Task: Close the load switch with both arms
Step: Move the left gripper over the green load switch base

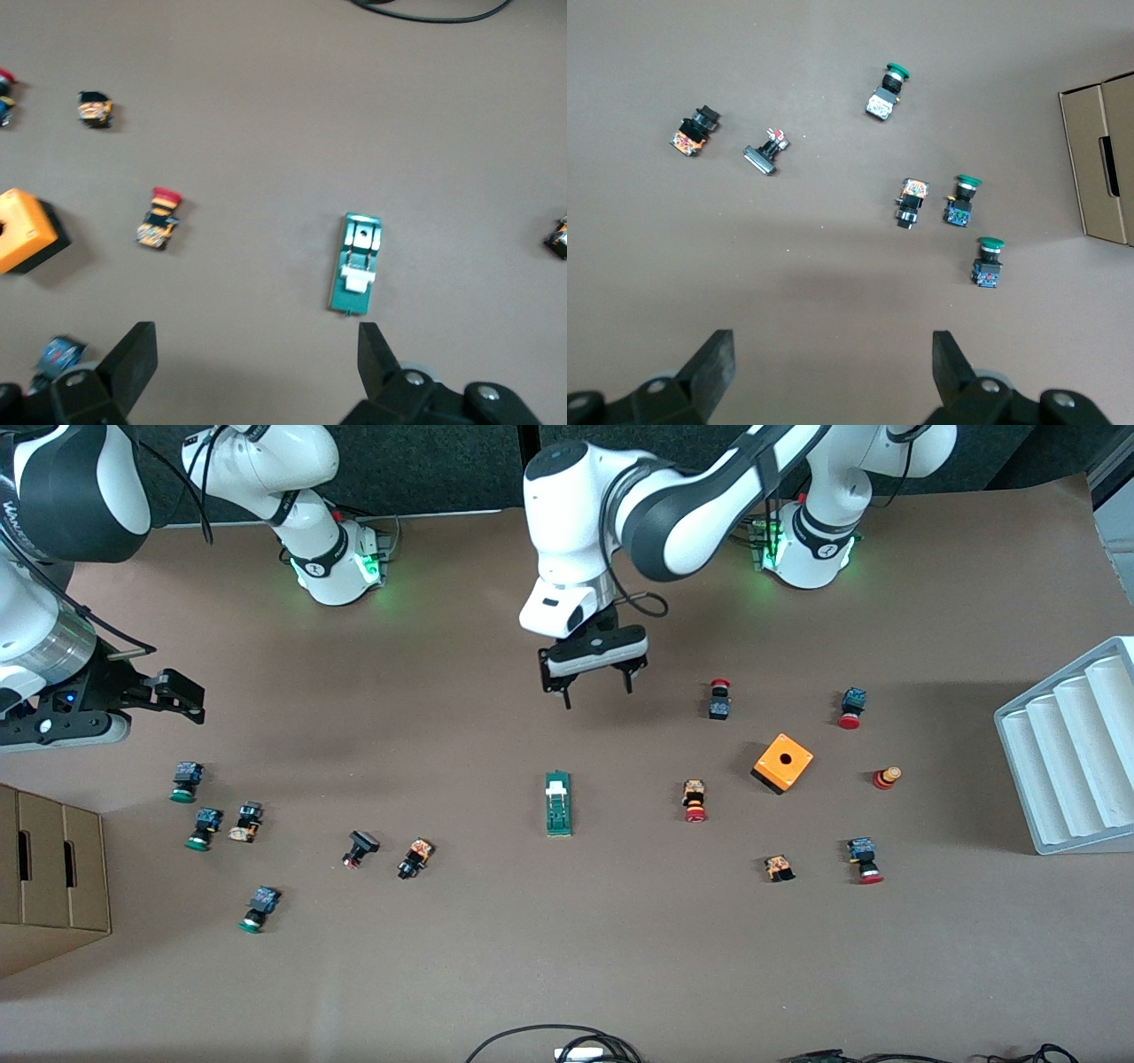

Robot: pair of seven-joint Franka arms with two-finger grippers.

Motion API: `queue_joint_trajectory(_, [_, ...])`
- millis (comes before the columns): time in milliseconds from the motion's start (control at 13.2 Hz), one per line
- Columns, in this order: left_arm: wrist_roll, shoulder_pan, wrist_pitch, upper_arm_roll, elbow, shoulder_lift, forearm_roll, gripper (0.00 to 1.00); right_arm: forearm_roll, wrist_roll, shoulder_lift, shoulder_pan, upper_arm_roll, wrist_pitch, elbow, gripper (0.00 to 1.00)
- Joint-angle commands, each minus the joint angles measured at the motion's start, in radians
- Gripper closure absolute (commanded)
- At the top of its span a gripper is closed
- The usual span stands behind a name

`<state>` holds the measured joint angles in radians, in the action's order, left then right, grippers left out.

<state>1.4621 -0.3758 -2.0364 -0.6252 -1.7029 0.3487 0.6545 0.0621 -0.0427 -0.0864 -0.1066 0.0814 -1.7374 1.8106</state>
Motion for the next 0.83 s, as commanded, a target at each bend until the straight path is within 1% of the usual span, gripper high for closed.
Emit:
queue_joint_trajectory(0, [0.069,-0.060,-0.044,0.010,0.012,0.067,0.121,0.00,0.036,0.007,0.014,0.004,0.003,0.002,-0.019,0.00])
queue_joint_trajectory(152, [0.183,-0.077,-0.045,0.009,0.011,0.122,0.258,0.00,0.036,0.009,0.013,0.019,0.005,-0.004,-0.019,0.00])
queue_joint_trajectory(228, [0.251,-0.103,-0.045,0.009,0.012,0.151,0.322,0.00,0.036,0.009,0.016,0.021,0.005,-0.002,-0.019,0.00])
queue_joint_trajectory(759, [0.507,-0.164,-0.042,0.010,0.005,0.282,0.624,0.00,0.025,0.006,0.062,0.018,0.001,0.021,-0.019,0.00])
